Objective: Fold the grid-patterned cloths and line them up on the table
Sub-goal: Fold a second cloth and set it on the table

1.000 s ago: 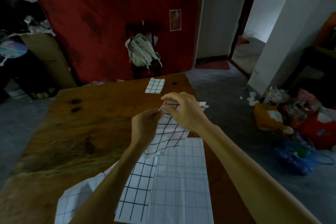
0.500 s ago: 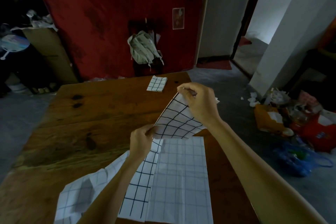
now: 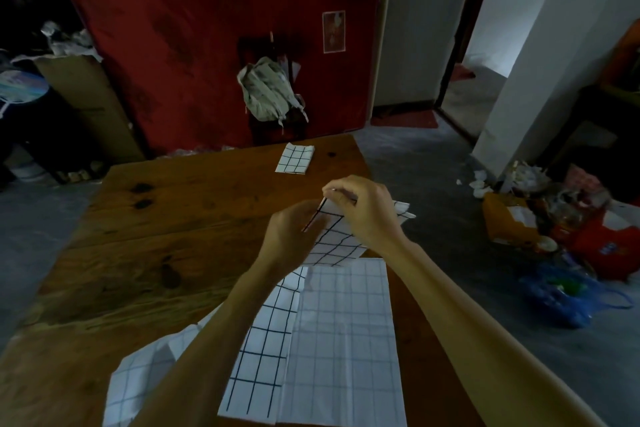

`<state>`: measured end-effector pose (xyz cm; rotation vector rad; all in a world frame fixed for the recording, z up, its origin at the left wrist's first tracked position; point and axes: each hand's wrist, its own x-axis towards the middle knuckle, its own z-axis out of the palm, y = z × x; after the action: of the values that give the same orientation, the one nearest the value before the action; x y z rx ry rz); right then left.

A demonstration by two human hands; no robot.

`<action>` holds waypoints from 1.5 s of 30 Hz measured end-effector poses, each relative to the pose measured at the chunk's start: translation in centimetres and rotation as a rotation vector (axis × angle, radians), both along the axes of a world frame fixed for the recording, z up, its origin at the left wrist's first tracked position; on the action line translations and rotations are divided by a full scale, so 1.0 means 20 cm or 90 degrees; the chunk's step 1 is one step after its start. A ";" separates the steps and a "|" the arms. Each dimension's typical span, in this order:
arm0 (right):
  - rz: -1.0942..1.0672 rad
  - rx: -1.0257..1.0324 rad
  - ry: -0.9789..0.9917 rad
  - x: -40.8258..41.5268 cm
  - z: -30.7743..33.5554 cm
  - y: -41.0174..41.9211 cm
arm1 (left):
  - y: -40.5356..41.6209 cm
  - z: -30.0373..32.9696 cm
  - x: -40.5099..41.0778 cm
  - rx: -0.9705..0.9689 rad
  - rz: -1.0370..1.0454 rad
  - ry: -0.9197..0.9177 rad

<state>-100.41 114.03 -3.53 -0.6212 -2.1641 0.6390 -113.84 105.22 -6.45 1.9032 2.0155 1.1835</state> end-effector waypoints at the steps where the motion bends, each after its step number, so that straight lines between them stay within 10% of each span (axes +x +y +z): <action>1: 0.005 -0.003 0.007 0.00 0.00 0.00 | 0.01 0.01 0.01 -0.002 0.009 -0.002; 10: -0.061 -0.006 0.068 0.08 0.00 0.04 | -0.08 -0.25 -0.07 -0.128 0.087 -0.181; 16: -0.084 0.015 0.068 0.09 0.02 0.05 | -0.16 -0.34 -0.16 -0.225 0.128 0.094; 23: -0.049 -0.020 0.004 0.03 -0.03 0.00 | 0.00 -0.02 -0.09 0.005 0.028 0.185; 35: -0.059 -0.207 -0.238 0.10 -0.14 -0.01 | -0.11 -0.10 -0.24 -0.068 0.025 -0.360; 45: -0.046 -0.357 -0.399 0.12 -0.18 0.10 | 0.00 -0.18 -0.31 -0.160 -0.083 -0.410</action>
<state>-98.08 116.03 -7.14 -1.3360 -2.5085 1.1440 -119.96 105.23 -10.12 1.2881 1.5744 1.2309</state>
